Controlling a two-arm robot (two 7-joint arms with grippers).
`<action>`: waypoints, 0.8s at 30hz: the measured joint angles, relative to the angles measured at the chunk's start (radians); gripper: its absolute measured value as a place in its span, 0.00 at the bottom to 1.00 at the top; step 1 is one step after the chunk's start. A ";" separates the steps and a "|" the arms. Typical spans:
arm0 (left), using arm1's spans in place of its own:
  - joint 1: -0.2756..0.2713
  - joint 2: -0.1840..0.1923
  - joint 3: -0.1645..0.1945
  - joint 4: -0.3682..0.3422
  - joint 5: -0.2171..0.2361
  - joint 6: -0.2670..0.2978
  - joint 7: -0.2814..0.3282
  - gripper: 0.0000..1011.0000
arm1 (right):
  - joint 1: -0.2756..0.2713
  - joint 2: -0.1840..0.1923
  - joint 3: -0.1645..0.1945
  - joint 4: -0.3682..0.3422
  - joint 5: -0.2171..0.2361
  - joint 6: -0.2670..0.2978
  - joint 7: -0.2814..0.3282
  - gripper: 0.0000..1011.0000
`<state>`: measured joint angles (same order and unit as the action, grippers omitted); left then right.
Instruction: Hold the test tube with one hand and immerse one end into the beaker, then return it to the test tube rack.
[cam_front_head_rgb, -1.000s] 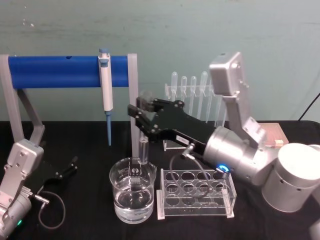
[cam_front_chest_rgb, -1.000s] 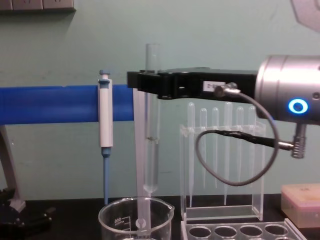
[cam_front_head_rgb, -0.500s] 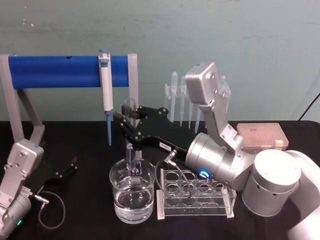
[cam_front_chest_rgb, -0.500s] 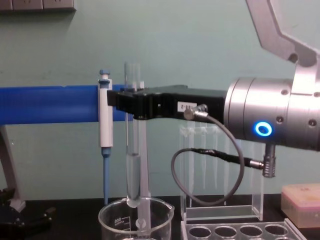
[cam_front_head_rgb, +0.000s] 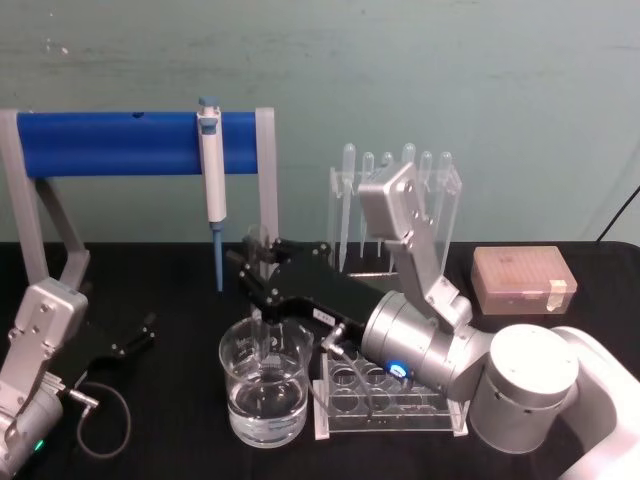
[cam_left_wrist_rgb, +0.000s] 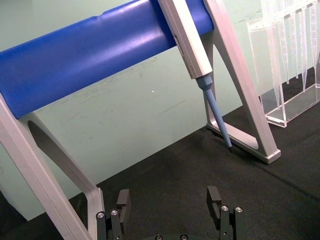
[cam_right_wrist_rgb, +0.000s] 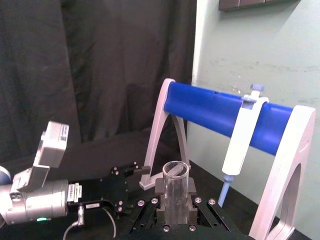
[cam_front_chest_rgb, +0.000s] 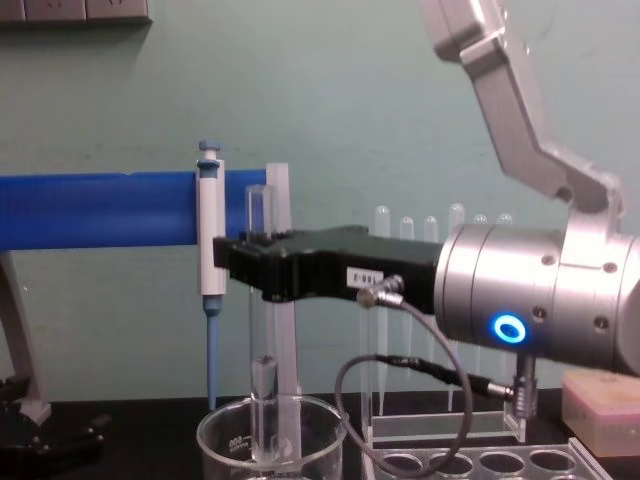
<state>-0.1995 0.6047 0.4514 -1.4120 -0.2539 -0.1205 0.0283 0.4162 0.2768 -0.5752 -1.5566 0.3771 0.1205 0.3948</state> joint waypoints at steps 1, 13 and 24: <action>0.000 0.000 0.000 0.000 0.000 0.000 0.000 0.99 | 0.000 0.000 0.000 0.000 0.000 0.000 0.000 0.22; 0.000 0.000 0.000 0.000 0.000 0.000 0.000 0.99 | -0.023 -0.023 0.002 0.059 -0.026 -0.032 0.016 0.22; 0.000 0.000 0.000 0.000 0.000 0.000 0.000 0.99 | -0.041 -0.028 0.010 0.085 -0.039 -0.049 0.030 0.22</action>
<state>-0.1995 0.6047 0.4514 -1.4120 -0.2539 -0.1205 0.0283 0.3755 0.2488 -0.5647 -1.4712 0.3380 0.0710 0.4244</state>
